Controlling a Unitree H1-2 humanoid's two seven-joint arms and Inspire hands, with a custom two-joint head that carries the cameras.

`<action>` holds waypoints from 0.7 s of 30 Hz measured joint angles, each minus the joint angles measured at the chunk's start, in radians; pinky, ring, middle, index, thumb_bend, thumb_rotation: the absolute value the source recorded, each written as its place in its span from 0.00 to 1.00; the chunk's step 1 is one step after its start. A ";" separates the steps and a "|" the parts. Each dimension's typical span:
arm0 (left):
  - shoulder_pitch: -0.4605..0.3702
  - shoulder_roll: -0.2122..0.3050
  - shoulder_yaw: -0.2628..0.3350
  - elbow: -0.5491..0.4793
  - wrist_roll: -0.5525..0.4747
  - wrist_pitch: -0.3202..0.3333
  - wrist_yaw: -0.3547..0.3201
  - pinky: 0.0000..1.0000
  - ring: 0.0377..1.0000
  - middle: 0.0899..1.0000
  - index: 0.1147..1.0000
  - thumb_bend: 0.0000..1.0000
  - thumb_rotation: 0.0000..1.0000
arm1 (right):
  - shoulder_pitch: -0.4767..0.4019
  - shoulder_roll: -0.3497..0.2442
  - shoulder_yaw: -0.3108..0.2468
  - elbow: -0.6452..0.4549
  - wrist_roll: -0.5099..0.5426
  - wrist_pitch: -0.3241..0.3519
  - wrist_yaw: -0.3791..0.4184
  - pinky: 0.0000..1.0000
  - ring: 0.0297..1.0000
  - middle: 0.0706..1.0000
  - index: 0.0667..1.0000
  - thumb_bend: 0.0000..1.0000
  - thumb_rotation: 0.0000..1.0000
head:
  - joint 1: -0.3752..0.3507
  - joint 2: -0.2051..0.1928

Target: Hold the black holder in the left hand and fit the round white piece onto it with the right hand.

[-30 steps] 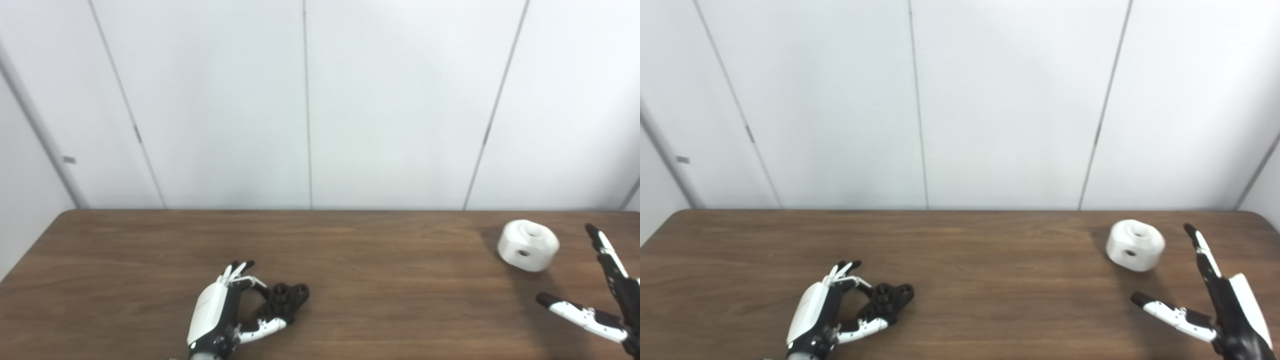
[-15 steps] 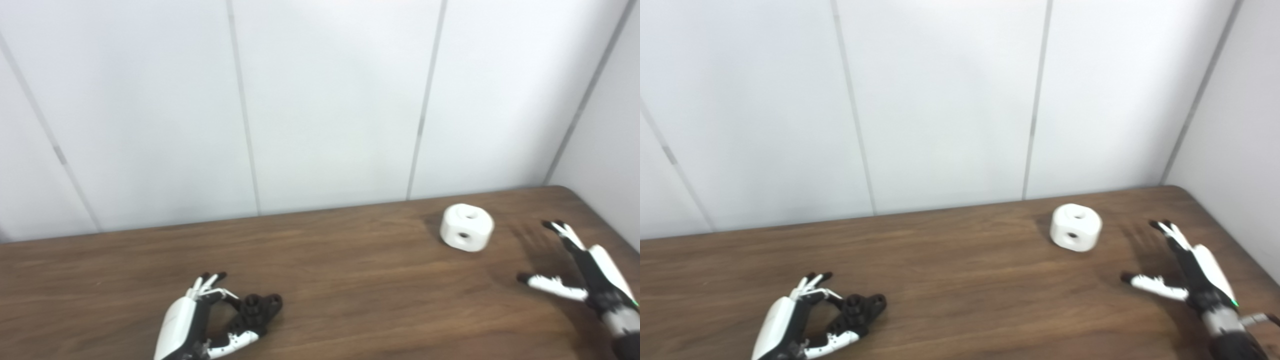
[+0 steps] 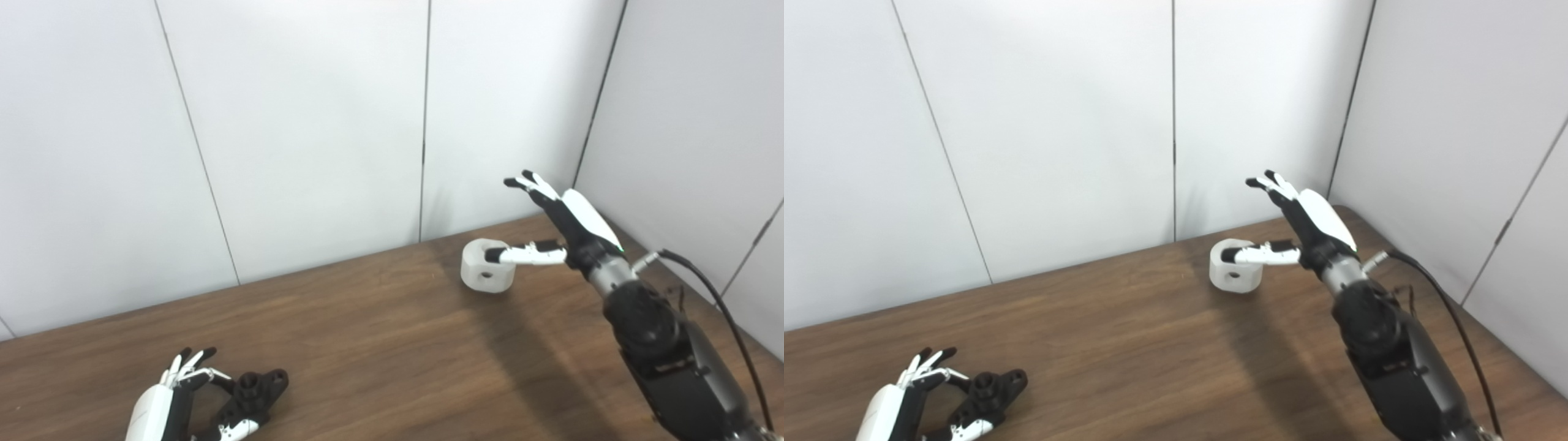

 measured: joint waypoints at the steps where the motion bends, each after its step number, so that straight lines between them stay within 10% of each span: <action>1: -0.001 0.001 0.001 0.003 0.000 -0.005 0.000 1.00 1.00 0.88 0.41 0.52 0.04 | -0.006 -0.001 0.008 -0.002 -0.011 0.017 0.008 0.93 1.00 1.00 0.89 1.00 0.51 | 0.000 0.000; 21: -0.012 0.005 0.020 0.025 -0.008 -0.024 -0.005 1.00 1.00 0.88 0.42 0.52 0.04 | -0.124 -0.018 0.042 0.092 -0.223 0.057 0.275 1.00 1.00 1.00 0.86 1.00 0.41 | -0.055 -0.021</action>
